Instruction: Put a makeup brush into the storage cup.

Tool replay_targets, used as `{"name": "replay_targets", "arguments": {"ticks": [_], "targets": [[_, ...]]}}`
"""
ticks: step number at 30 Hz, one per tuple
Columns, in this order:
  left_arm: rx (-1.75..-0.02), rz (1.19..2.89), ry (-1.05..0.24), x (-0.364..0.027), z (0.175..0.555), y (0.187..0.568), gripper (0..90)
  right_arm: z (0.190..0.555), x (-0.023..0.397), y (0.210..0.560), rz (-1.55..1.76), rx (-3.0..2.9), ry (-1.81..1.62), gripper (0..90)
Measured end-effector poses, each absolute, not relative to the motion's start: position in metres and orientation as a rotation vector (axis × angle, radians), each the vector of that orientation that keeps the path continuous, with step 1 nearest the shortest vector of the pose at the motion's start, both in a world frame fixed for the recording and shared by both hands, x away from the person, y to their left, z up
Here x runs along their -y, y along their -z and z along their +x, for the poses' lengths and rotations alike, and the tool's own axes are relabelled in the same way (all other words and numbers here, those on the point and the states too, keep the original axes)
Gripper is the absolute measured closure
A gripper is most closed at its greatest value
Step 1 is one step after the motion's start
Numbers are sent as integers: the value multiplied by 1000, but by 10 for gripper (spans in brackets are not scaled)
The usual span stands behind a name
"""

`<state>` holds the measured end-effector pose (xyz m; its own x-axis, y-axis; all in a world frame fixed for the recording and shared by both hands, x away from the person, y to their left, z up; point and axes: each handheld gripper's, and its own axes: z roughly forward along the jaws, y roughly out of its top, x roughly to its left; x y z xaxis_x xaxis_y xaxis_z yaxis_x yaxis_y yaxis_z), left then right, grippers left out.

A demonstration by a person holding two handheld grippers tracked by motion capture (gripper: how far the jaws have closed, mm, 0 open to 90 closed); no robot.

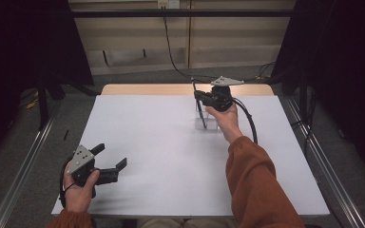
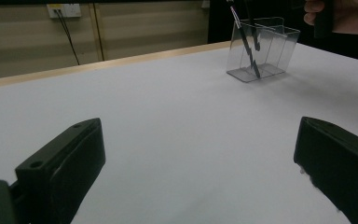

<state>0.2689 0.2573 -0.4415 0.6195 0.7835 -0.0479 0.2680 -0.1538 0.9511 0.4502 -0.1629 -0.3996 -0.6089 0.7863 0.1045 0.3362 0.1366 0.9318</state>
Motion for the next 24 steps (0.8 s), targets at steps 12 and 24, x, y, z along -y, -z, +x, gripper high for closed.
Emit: {"name": "replay_targets", "arguments": {"ticks": [12, 24], "targets": [[-868, 1718, -572, -257, 269, 441, 19, 448, 171, 408, 1099, -2006, -1475, 840], [-868, 1718, -572, -257, 269, 441, 19, 446, 177, 408, 1120, -2002, -1496, 805]]}}
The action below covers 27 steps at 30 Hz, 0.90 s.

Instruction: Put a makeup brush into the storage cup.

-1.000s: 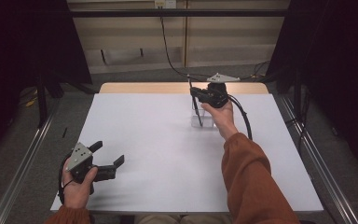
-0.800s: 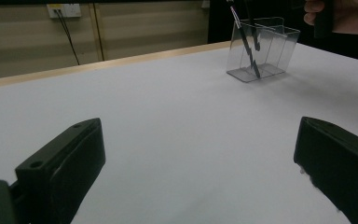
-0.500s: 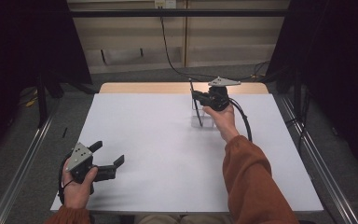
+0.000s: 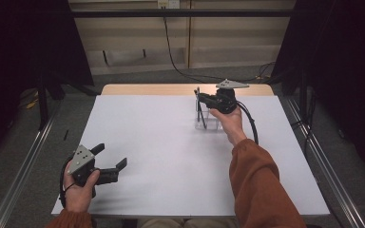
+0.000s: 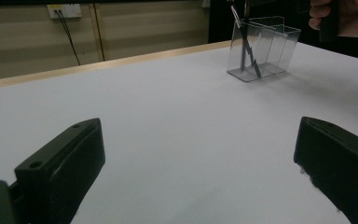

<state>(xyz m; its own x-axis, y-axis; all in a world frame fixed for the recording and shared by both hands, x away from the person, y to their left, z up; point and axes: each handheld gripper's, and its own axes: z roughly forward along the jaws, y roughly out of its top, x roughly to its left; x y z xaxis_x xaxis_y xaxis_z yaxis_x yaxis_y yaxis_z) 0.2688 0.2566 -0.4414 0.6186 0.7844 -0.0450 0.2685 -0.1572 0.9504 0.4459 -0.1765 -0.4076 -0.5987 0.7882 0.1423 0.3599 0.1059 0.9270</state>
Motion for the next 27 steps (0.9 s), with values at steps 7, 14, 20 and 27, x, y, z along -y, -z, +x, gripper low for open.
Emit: {"name": "replay_targets", "arguments": {"ticks": [7, 14, 20, 27], "targets": [[-868, 1718, -572, -257, 269, 441, 19, 445, 176, 407, 1117, -1996, -1502, 721], [-868, 1718, -571, -257, 269, 441, 19, 441, 178, 402, 1094, -1998, -1499, 520], [-870, 1714, -571, -256, 269, 441, 19, 437, 177, 401, 1071, -2009, -1494, 309], [-877, 1704, -567, -257, 270, 442, 20, 432, 189, 401, 1095, -1964, -1522, 84]]}}
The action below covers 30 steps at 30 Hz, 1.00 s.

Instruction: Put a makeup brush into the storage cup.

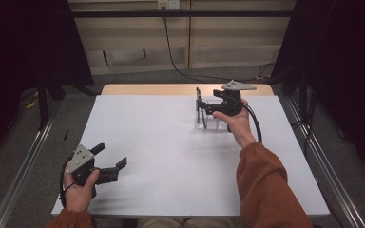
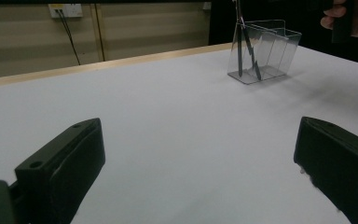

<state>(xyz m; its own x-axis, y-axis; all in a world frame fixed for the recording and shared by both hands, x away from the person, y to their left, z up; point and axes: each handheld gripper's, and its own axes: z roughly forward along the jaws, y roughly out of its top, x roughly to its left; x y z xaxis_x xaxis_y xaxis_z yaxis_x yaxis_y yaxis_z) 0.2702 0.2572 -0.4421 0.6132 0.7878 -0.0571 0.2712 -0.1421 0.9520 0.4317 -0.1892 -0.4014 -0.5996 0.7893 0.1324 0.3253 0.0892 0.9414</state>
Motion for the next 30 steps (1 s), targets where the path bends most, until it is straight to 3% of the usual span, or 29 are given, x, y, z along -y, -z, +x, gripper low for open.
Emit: {"name": "replay_targets", "arguments": {"ticks": [7, 30], "targets": [[-864, 1702, -559, -255, 272, 442, 19, 423, 197, 399, 1074, -1925, -1561, 42], [-871, 1690, -565, -256, 271, 441, 18, 393, 208, 400, 1063, -1884, -1486, 48]]}}
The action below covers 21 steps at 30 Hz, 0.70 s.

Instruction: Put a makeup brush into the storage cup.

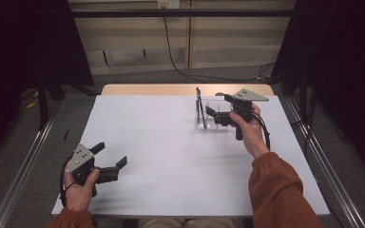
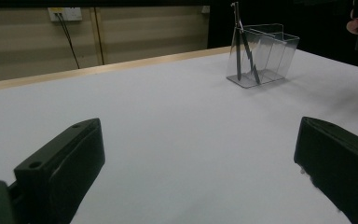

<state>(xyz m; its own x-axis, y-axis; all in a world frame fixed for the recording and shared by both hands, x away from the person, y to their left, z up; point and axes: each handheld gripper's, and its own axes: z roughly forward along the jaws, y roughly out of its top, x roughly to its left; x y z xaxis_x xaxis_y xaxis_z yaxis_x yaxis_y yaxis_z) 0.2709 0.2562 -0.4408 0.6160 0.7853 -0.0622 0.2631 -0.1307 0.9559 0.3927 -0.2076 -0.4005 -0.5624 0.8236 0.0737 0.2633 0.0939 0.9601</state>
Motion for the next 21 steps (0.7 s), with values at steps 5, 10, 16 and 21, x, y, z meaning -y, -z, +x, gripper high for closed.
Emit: {"name": "replay_targets", "arguments": {"ticks": [5, 10, 16, 21], "targets": [[-870, 1688, -566, -257, 271, 441, 18, 387, 211, 401, 1063, -1877, -1485, 46], [-867, 1684, -570, -258, 270, 440, 18, 378, 213, 400, 1049, -1883, -1475, 45], [-875, 1681, -581, -259, 269, 439, 18, 367, 220, 397, 1034, -1878, -1459, 43], [-876, 1680, -587, -261, 269, 439, 17, 358, 227, 401, 1036, -1879, -1427, 48]]}}
